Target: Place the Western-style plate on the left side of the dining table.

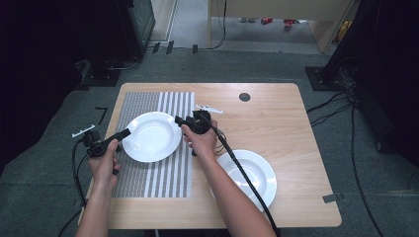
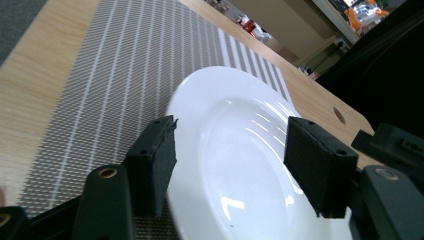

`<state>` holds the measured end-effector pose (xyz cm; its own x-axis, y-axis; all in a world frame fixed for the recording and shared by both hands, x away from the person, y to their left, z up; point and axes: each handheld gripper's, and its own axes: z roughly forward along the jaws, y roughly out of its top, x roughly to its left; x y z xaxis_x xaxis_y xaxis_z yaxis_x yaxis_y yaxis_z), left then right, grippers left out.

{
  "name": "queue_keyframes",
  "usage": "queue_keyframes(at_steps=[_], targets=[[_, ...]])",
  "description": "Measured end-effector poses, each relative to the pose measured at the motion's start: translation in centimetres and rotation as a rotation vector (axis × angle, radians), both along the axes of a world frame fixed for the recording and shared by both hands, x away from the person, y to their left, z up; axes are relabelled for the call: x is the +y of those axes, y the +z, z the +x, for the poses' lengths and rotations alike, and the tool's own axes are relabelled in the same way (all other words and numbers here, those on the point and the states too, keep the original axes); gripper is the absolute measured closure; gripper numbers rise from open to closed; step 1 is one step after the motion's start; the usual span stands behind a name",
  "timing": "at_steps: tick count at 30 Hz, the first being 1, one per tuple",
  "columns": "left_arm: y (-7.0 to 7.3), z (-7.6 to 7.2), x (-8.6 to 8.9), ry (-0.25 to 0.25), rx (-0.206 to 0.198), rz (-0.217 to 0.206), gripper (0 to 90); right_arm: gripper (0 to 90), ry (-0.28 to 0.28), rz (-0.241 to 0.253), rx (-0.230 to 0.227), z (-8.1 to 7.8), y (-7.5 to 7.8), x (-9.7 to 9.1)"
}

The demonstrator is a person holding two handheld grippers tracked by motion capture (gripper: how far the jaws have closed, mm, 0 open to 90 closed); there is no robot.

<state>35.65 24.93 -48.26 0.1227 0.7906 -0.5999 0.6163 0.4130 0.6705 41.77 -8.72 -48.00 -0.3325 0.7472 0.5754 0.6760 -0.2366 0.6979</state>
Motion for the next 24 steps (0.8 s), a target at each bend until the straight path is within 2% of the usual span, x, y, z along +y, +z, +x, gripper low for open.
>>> queue_keyframes(at_steps=[2, 4, 6, 9, 11, 13, 15, 17, 24], targets=[[0.5, -0.3, -0.7, -0.018, -0.008, 0.028, 34.3, 46.9, 0.012, 0.006, -0.013, -0.3, 0.6, -0.5], [0.7, -0.4, -1.0, -0.03, -0.01, 0.038, 31.2, 44.8, 0.026, 0.014, -0.005, -0.6, 1.1, -1.0], [1.0, -0.7, -1.3, -0.043, -0.008, 0.054, 29.2, 43.7, 0.047, 0.0, 0.006, -0.9, 1.6, -1.5], [1.1, -0.9, -1.7, -0.05, -0.004, 0.069, 26.7, 38.8, 0.056, -0.002, -0.002, -1.5, 2.3, -2.5], [1.3, -1.2, -1.9, -0.054, -0.005, 0.08, 25.2, 34.7, 0.08, -0.023, -0.02, -1.9, 2.7, -3.1], [1.4, -1.4, -2.2, -0.063, -0.005, 0.094, 23.1, 33.5, 0.077, -0.046, -0.041, -2.5, 3.2, -3.9], [1.5, -1.6, -2.6, -0.074, -0.004, 0.105, 20.9, 32.2, 0.079, -0.038, -0.055, -2.9, 3.5, -4.6], [1.6, -1.8, -2.9, -0.084, -0.005, 0.114, 19.4, 30.3, 0.076, -0.05, -0.07, -3.3, 3.8, -5.3], [2.0, -2.5, -4.4, -0.106, -0.015, 0.149, 15.6, 24.1, 0.077, -0.063, -0.077, -4.6, 4.2, -7.8]])
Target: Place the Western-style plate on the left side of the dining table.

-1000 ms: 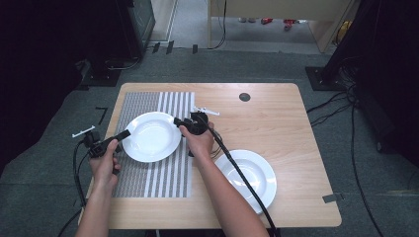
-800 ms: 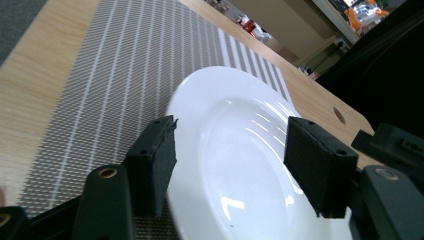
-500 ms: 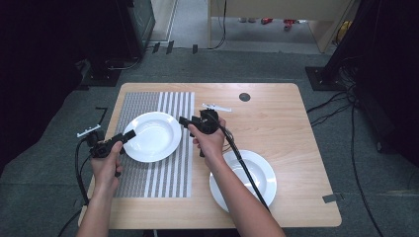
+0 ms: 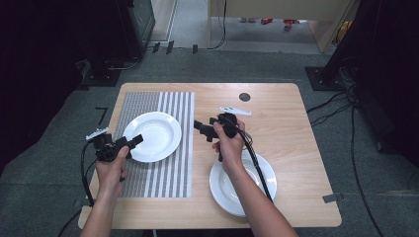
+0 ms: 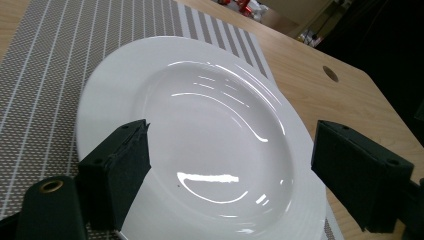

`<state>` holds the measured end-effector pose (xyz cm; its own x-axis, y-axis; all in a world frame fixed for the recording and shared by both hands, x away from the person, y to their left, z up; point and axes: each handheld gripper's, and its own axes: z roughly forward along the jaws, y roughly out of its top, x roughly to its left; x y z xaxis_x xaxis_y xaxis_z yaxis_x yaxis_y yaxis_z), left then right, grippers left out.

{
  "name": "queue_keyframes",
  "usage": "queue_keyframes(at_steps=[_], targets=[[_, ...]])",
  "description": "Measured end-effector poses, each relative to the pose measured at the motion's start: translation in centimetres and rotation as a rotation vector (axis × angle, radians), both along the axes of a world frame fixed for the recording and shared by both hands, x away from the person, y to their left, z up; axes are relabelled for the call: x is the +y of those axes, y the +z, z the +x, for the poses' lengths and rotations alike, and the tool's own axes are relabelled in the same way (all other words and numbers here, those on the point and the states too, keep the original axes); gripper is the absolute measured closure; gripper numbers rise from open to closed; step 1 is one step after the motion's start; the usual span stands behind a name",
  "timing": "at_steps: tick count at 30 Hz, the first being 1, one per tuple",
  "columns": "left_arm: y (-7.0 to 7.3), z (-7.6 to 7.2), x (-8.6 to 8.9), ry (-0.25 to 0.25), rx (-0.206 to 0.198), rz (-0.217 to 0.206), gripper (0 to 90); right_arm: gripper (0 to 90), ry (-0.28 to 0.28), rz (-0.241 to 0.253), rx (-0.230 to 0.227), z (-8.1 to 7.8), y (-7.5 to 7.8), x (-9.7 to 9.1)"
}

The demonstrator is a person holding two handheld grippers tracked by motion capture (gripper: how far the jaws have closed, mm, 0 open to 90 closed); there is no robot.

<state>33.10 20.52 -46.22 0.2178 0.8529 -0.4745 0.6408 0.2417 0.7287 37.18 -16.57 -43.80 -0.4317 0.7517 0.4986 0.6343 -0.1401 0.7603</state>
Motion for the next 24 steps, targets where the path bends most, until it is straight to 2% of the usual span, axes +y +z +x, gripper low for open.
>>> queue_keyframes(at_steps=[7, 10, 24], targets=[[0.4, -0.9, -1.4, -0.032, -0.02, 0.015, 12.0, 22.0, -0.001, -0.022, -0.019, -1.2, 0.2, -2.4], [0.3, -1.2, -1.6, -0.029, -0.022, 0.015, 11.7, 21.7, -0.006, -0.028, -0.023, -1.5, 0.2, -3.1], [-0.6, -3.5, -3.3, -0.037, -0.021, 0.085, 11.7, 20.9, -0.055, -0.055, -0.03, -3.9, -1.1, -8.4]])
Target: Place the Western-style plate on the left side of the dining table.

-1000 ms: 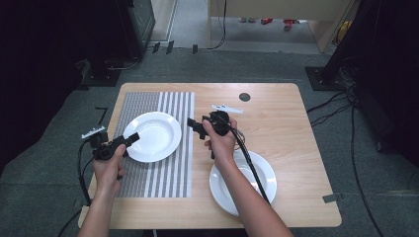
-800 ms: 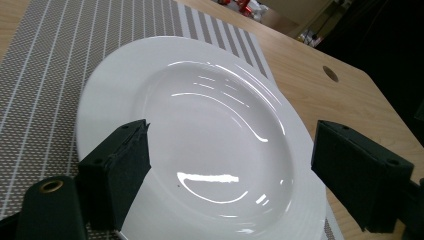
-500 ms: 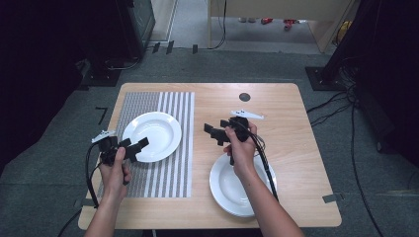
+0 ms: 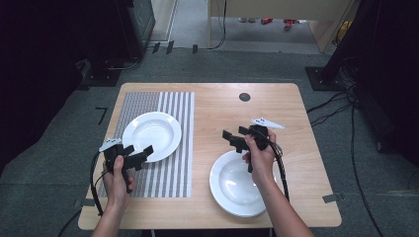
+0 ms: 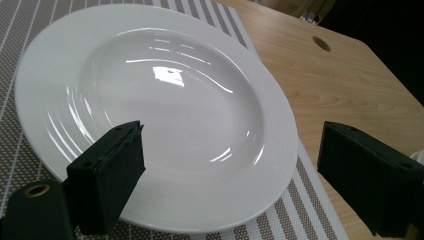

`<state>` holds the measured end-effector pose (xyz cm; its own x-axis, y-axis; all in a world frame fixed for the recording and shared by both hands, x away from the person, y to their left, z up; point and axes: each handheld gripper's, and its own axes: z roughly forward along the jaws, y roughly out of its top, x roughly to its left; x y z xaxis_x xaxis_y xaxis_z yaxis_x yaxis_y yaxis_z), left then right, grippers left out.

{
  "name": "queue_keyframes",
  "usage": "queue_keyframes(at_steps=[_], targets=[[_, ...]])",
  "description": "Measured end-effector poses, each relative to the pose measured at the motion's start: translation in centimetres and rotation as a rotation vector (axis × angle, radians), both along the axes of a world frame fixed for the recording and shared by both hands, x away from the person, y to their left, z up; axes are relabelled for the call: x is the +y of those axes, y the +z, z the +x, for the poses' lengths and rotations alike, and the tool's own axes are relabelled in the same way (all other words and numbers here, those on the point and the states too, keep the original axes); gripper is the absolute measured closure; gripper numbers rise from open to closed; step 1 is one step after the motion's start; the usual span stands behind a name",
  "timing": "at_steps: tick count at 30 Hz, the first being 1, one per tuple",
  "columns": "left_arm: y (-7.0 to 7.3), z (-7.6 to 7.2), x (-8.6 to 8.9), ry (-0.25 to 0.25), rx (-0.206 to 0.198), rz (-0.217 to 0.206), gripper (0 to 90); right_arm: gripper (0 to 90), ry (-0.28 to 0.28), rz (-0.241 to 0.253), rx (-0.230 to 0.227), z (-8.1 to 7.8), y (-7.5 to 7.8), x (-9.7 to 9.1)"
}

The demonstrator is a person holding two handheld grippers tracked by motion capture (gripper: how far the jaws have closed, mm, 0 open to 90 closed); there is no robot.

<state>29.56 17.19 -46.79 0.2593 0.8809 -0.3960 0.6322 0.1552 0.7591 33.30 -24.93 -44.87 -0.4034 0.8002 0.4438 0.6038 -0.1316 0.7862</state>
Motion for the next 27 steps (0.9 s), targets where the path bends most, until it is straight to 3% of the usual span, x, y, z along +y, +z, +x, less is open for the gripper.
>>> queue_keyframes(at_steps=[12, 27], targets=[[-1.2, -2.5, -0.8, 0.006, -0.004, 0.068, 11.5, 20.8, -0.039, -0.014, 0.014, -1.8, -1.8, -3.8], [-3.2, -4.7, 1.6, 0.07, 0.022, 0.151, 11.5, 20.8, -0.129, -0.054, 0.032, -4.7, -3.5, -10.0]])
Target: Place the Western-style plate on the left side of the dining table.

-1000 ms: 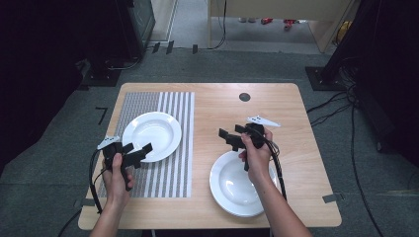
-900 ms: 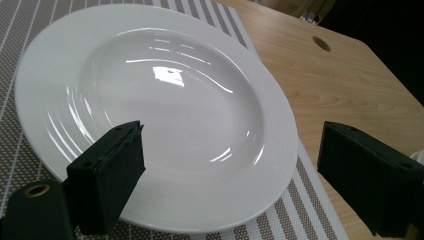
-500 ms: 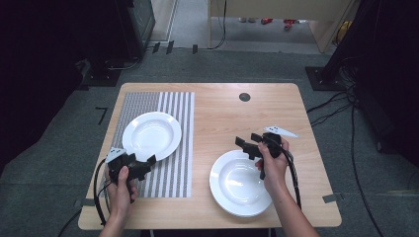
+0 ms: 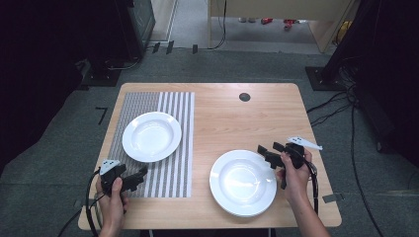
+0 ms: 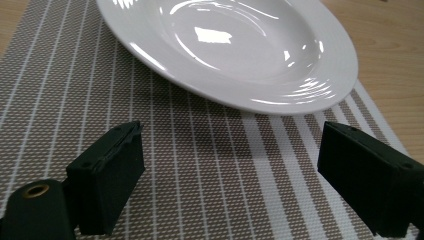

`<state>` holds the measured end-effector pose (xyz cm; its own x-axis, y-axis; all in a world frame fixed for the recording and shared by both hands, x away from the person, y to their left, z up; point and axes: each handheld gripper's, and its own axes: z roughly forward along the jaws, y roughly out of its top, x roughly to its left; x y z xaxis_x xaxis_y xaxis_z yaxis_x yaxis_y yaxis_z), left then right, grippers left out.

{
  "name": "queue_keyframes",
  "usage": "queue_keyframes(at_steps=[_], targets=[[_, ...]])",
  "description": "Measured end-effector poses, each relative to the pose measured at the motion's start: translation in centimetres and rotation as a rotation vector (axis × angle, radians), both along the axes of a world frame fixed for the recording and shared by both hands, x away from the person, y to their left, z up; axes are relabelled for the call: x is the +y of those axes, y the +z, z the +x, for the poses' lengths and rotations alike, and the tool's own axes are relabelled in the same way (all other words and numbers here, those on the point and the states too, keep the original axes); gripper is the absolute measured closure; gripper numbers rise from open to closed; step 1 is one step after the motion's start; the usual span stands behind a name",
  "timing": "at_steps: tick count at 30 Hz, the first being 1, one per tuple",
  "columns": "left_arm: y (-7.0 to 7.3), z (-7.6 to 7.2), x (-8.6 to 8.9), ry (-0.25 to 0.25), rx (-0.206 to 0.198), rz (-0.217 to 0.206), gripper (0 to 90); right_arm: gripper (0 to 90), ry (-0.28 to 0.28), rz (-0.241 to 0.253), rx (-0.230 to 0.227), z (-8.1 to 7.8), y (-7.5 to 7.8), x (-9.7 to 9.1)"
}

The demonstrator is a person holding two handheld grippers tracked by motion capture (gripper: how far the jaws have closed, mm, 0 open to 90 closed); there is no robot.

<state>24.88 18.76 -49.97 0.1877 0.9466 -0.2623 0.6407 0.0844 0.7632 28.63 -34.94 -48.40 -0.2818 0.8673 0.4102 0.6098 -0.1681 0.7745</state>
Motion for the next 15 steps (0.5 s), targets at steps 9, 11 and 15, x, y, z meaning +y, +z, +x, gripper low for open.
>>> queue_keyframes(at_steps=[9, 11, 15], targets=[[-0.3, -0.7, 1.5, 0.021, 0.002, 0.042, 11.5, 20.7, -0.058, -0.035, 0.02, -1.4, -1.1, -2.9], [-0.3, -0.8, 1.8, 0.025, 0.004, 0.055, 11.5, 20.7, -0.068, -0.046, 0.022, -1.7, -1.3, -3.5], [-0.5, -1.0, 2.2, 0.029, 0.01, 0.072, 11.5, 20.5, -0.089, -0.071, 0.03, -2.4, -1.7, -4.6]])
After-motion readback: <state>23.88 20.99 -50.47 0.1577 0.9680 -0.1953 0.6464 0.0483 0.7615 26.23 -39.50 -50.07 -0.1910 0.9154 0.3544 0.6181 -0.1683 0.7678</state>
